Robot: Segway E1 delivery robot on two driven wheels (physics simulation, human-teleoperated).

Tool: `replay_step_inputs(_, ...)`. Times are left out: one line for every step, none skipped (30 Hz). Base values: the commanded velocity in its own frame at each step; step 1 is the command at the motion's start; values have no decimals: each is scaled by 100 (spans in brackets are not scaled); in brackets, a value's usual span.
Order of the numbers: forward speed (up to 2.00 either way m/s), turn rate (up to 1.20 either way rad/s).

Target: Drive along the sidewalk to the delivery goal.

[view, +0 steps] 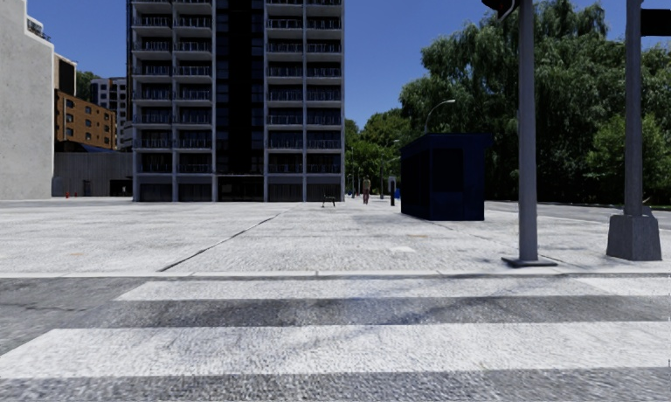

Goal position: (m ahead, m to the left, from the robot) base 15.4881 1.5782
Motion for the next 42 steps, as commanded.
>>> replay_step_inputs(200,0)
replay_step_inputs(200,0)
replay_step_inputs(200,0)
replay_step_inputs(200,0)
replay_step_inputs(200,0)
replay_step_inputs(200,0)
replay_step_inputs(200,0)
replay_step_inputs(200,0)
replay_step_inputs(200,0)
replay_step_inputs(200,0)
replay_step_inputs(200,0)
replay_step_inputs(200,0)
replay_step_inputs(200,0)
replay_step_inputs(200,0)
replay_step_inputs(200,0)
replay_step_inputs(200,0)
replay_step_inputs(200,0)
replay_step_inputs(200,0)
replay_step_inputs(200,0)
replay_step_inputs(200,0)
replay_step_inputs(200,0)
replay_step_inputs(200,0)
replay_step_inputs(200,0)
replay_step_inputs(200,0)
replay_step_inputs(200,0)
replay_step_inputs(200,0)
replay_step_inputs(200,0)
replay_step_inputs(200,0)
replay_step_inputs(200,0)
replay_step_inputs(200,0)
replay_step_inputs(200,0)
replay_step_inputs(200,0)
replay_step_inputs(200,0)
replay_step_inputs(200,0)
replay_step_inputs(200,0)
replay_step_inputs(200,0)
replay_step_inputs(200,0)
replay_step_inputs(200,0)
replay_step_inputs(192,0)
replay_step_inputs(178,0)
replay_step_inputs(163,0)
replay_step_inputs(163,0)
